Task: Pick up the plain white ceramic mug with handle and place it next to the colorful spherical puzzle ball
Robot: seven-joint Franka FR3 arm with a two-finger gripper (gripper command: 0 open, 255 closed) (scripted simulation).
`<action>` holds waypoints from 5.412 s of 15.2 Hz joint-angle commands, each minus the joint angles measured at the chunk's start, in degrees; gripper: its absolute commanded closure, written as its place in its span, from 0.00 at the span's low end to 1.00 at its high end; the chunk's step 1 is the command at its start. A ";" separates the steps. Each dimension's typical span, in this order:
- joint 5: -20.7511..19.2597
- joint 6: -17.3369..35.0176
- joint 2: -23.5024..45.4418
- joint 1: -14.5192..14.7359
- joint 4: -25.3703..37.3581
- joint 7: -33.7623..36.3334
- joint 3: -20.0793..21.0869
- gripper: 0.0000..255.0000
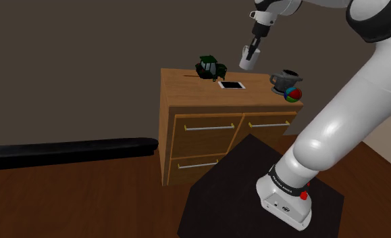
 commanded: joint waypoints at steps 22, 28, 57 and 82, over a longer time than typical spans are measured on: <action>19.19 -10.08 28.19 -25.68 30.62 -35.93 -10.46 1.00; 19.37 -5.47 28.14 -24.81 25.81 -36.48 -10.29 1.00; 28.01 -6.46 43.63 -24.73 46.58 24.23 -17.70 0.00; 52.03 -6.95 41.43 -39.17 35.30 22.74 -7.73 0.00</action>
